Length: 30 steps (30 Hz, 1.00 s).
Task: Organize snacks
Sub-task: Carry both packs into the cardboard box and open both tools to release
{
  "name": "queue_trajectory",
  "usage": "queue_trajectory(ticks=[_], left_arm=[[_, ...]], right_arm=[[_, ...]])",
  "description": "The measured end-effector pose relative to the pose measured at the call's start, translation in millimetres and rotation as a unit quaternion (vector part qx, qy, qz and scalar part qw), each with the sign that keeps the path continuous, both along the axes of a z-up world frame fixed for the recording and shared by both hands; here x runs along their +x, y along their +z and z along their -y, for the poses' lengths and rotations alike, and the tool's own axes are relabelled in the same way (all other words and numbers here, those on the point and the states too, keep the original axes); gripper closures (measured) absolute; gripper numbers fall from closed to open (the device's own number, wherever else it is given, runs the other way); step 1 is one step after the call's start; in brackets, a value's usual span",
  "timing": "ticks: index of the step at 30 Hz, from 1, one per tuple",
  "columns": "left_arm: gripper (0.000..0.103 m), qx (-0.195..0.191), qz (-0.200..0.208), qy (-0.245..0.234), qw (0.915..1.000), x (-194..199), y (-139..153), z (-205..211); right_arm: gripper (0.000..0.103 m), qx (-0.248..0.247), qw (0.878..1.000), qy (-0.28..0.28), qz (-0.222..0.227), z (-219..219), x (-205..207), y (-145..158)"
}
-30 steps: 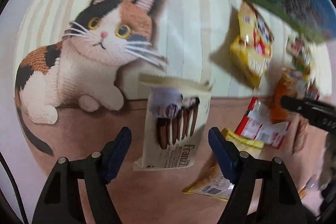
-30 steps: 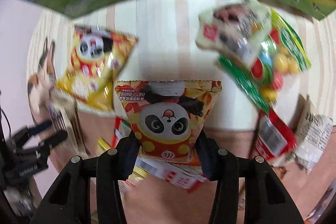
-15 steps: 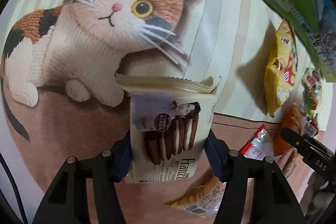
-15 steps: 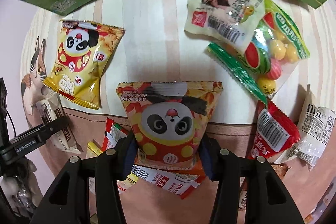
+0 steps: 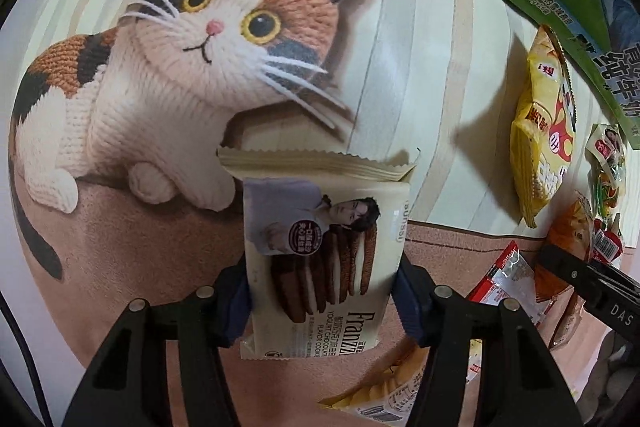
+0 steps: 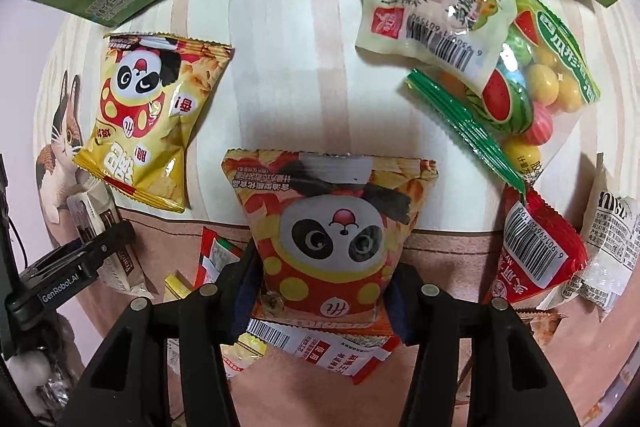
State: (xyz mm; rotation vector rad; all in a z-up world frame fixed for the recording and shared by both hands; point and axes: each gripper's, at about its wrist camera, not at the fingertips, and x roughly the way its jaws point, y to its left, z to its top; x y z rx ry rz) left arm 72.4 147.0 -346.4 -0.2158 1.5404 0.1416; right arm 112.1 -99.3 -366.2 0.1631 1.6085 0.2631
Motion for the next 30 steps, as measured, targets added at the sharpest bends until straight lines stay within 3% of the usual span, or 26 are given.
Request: queue_trajectory(ticks=[7, 14, 22, 25, 30], left_arm=[[0.046, 0.003, 0.004, -0.001, 1.0, -7, 9, 15], [0.047, -0.013, 0.032, -0.01, 0.9994, -3, 64, 32], [0.047, -0.041, 0.131, -0.069, 0.9882, -14, 179, 82], [0.046, -0.069, 0.169, -0.091, 0.9791, 0, 230, 100], [0.046, -0.112, 0.199, -0.117, 0.9666, 51, 284, 133]], right_arm=[[0.05, 0.001, 1.0, -0.003, 0.002, 5, -7, 8], [0.054, 0.03, 0.999, -0.001, 0.024, 18, -11, 32], [0.054, 0.098, 0.99, 0.021, 0.099, 42, -24, 127], [0.055, 0.121, 0.982, 0.024, 0.142, 59, -24, 180], [0.055, 0.136, 0.97, 0.008, 0.201, 88, 4, 254]])
